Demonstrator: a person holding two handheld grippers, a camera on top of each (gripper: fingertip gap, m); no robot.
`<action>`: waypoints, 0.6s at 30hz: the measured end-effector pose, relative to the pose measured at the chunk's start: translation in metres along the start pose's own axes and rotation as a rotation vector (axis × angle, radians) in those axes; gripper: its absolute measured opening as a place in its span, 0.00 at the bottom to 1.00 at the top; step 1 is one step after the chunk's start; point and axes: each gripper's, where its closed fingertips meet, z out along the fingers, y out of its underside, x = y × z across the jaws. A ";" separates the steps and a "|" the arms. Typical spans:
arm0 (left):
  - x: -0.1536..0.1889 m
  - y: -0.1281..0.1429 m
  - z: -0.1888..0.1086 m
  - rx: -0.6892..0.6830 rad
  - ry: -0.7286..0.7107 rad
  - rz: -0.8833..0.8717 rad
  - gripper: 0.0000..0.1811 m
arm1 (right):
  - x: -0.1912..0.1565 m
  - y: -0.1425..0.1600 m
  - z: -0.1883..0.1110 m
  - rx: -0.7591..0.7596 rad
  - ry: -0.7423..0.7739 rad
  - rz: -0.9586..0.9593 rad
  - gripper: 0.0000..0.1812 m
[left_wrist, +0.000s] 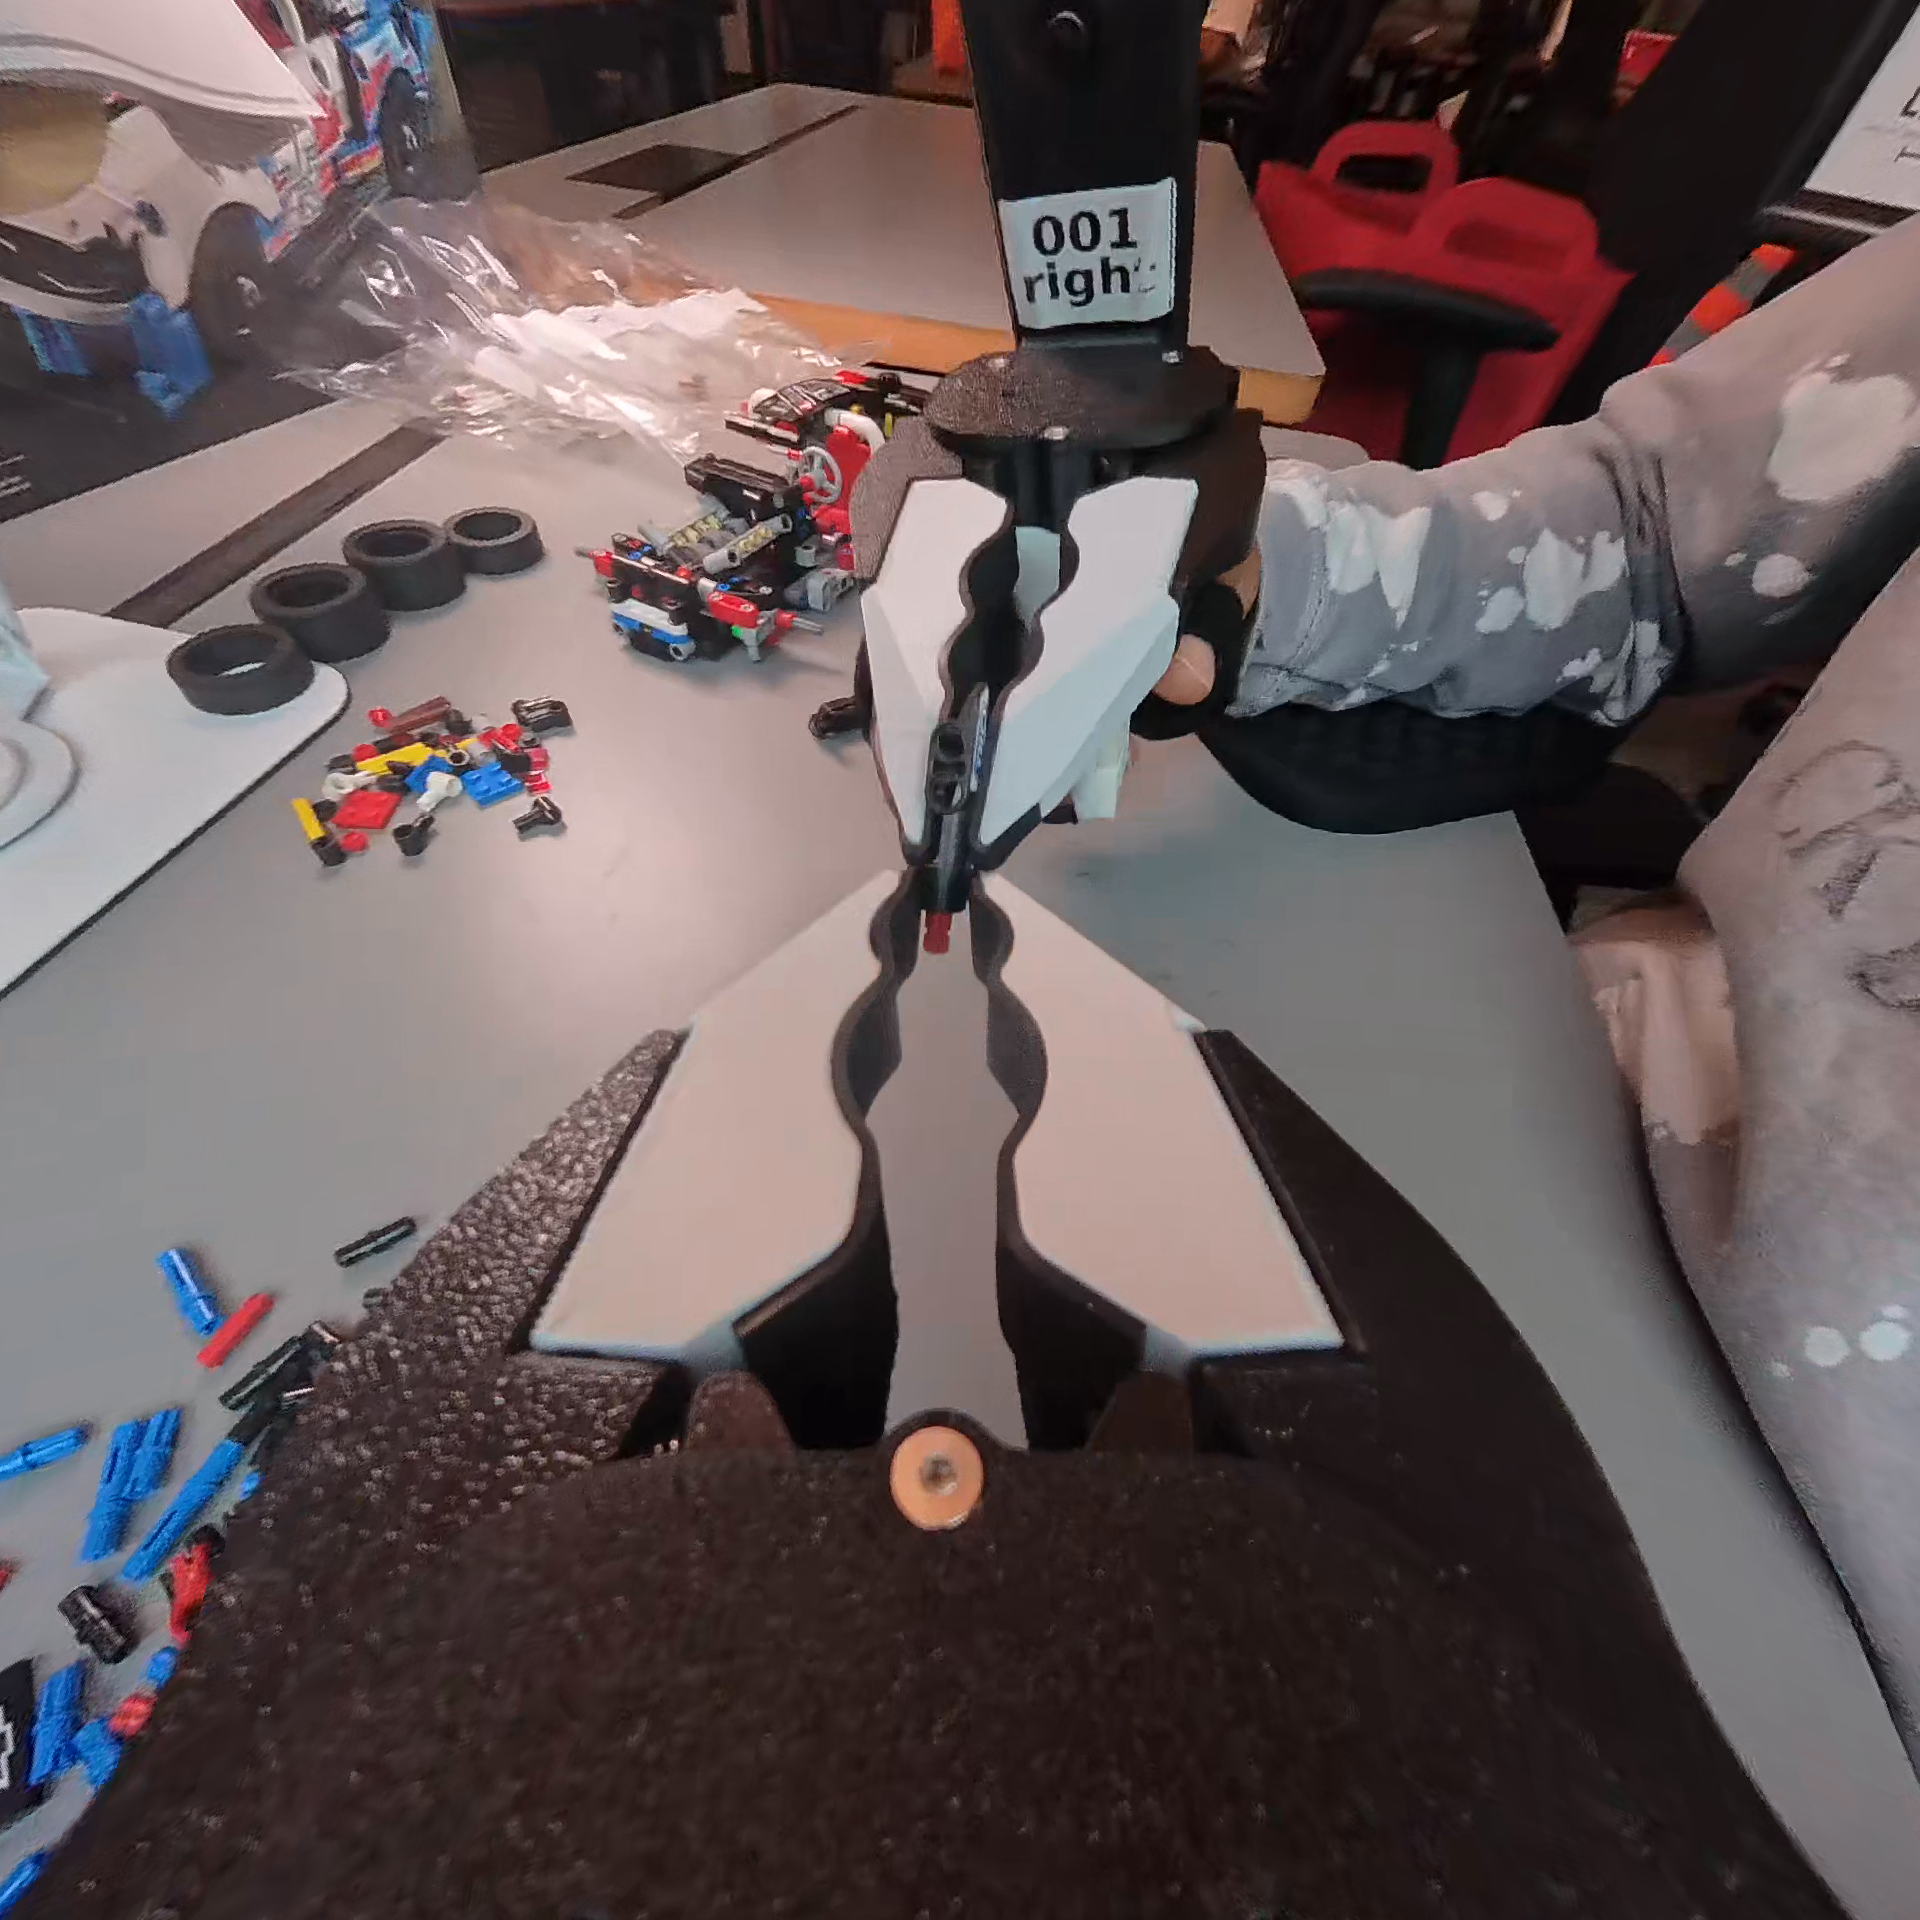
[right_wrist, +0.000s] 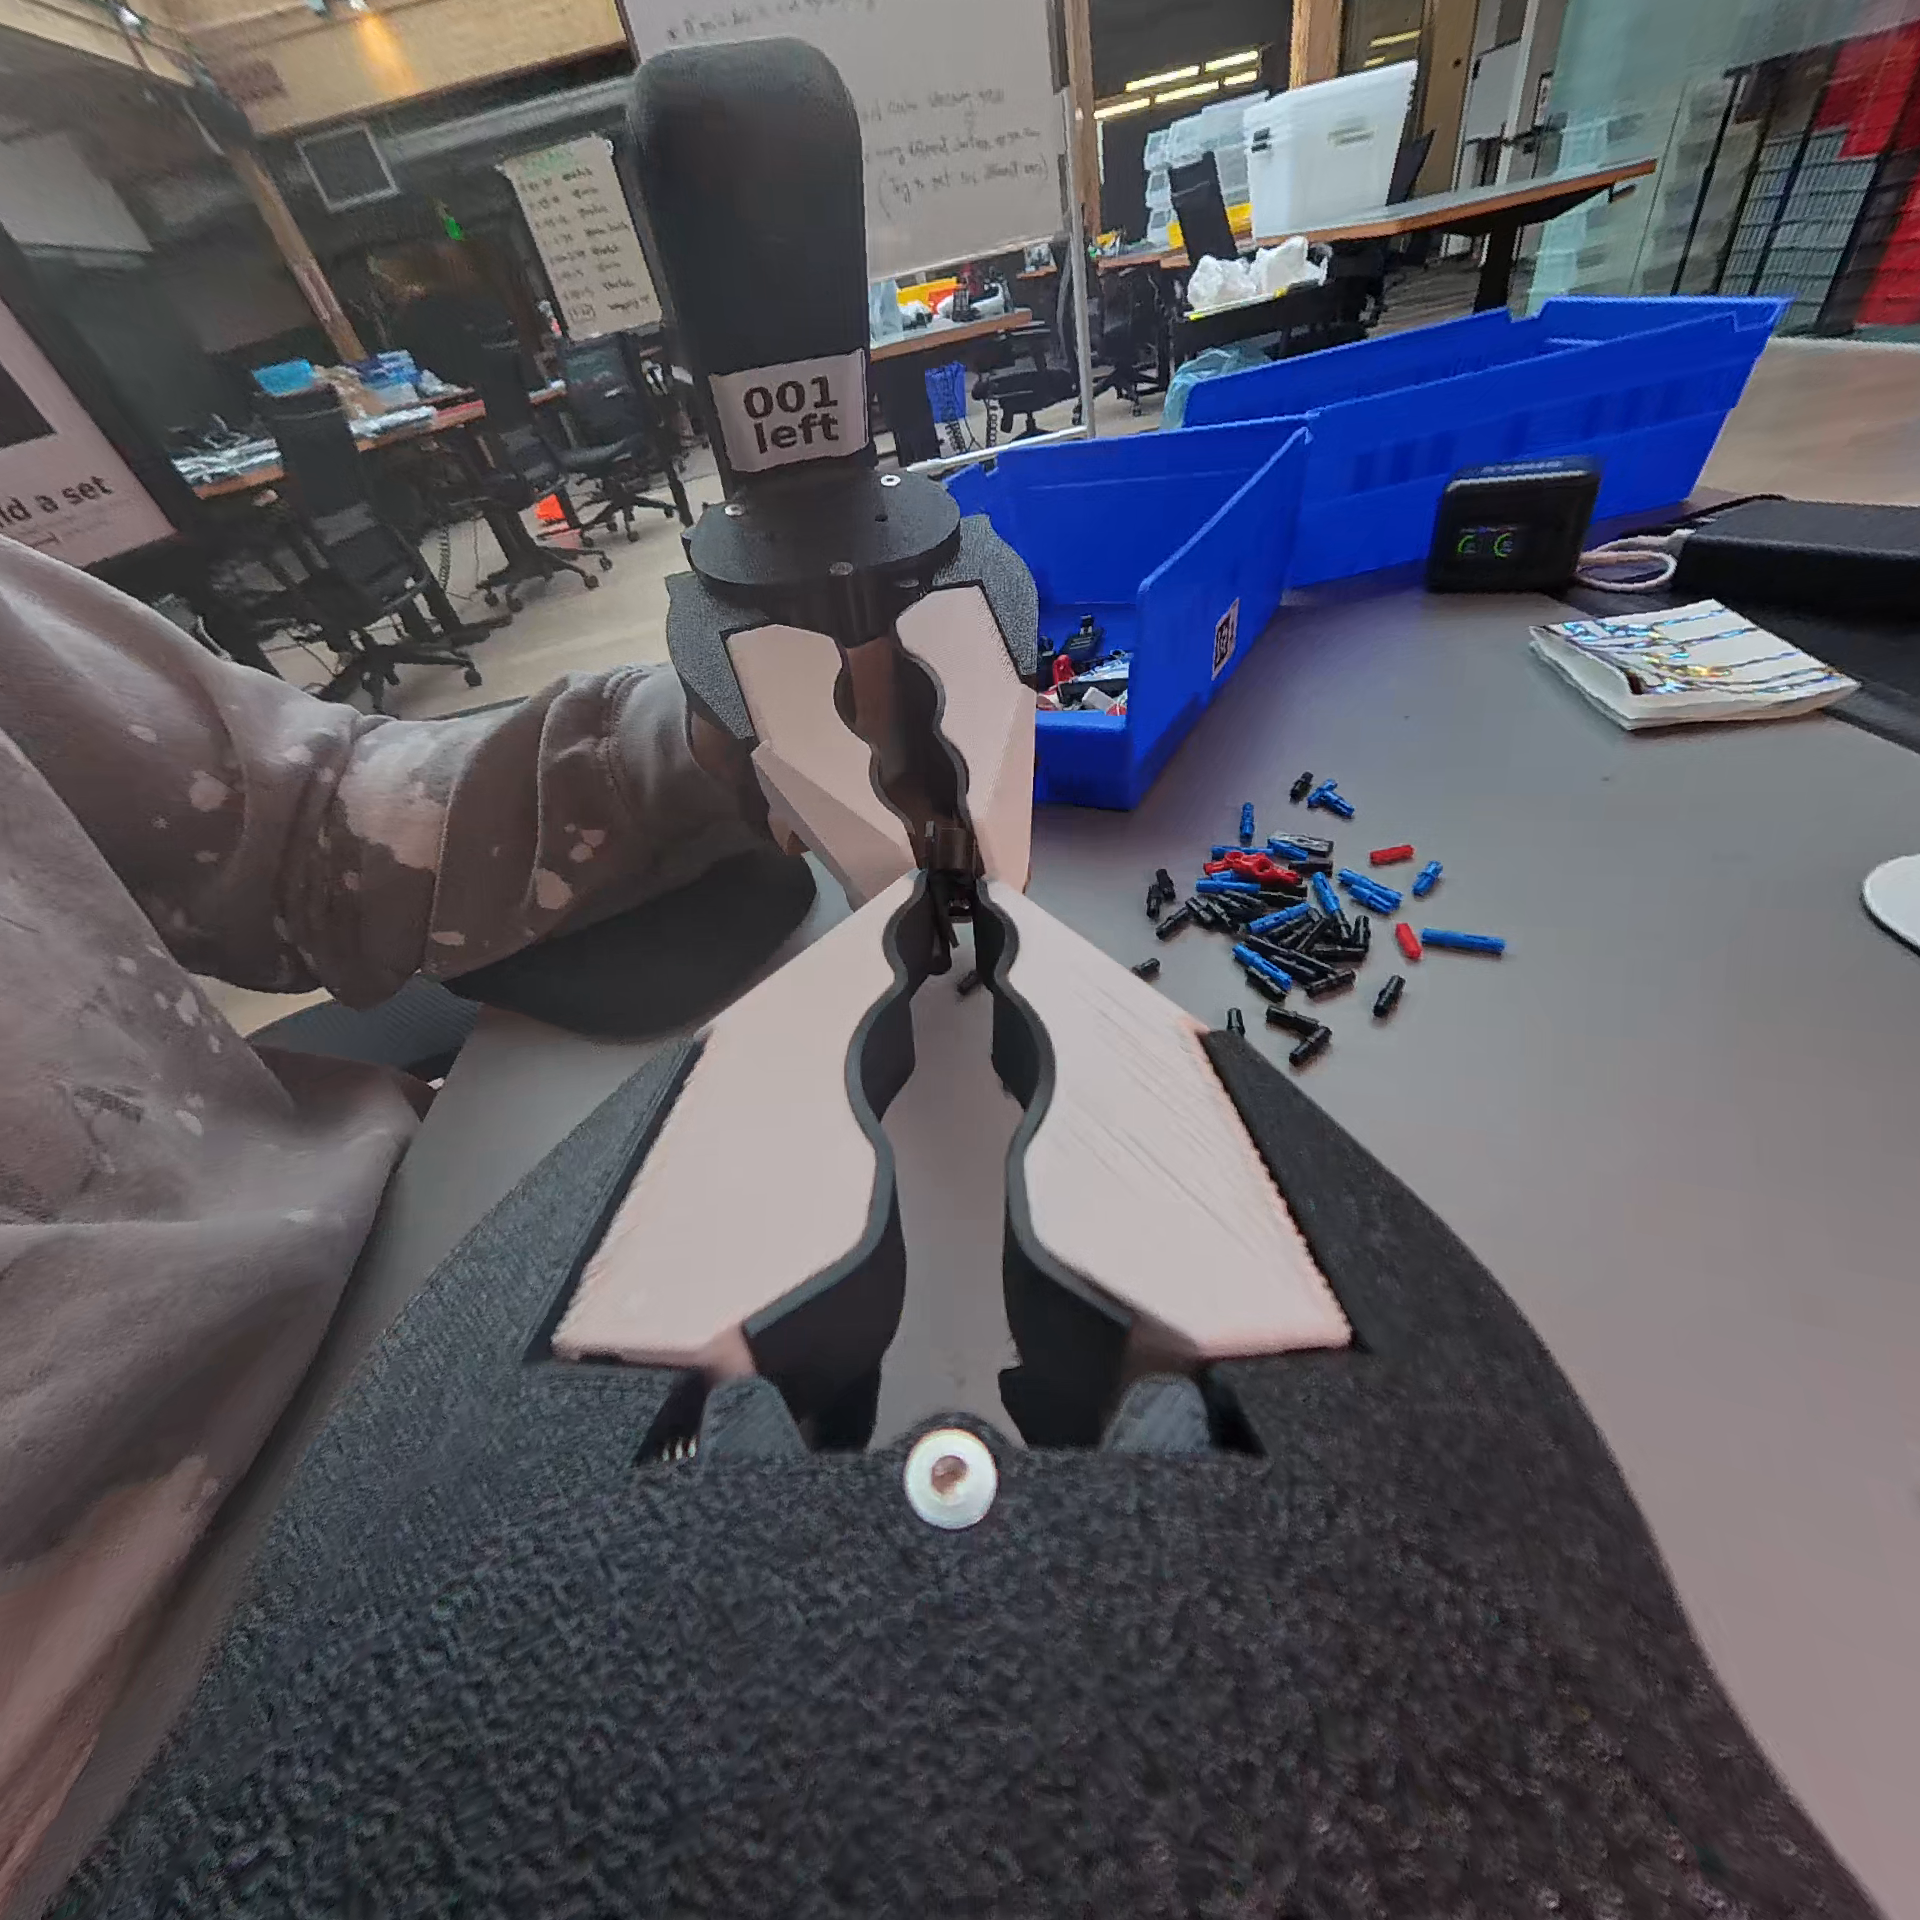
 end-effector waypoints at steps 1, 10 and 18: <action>0.000 -0.002 -0.004 0.010 0.003 -0.003 0.04 | -0.002 -0.003 0.001 0.015 -0.012 0.006 0.04; -0.065 -0.040 -0.073 0.236 -0.385 -0.058 0.03 | 0.027 0.079 0.043 -0.453 0.132 -0.074 0.19; -0.066 -0.038 -0.075 0.247 -0.416 -0.048 0.03 | 0.022 0.106 0.059 -0.694 0.126 -0.206 0.07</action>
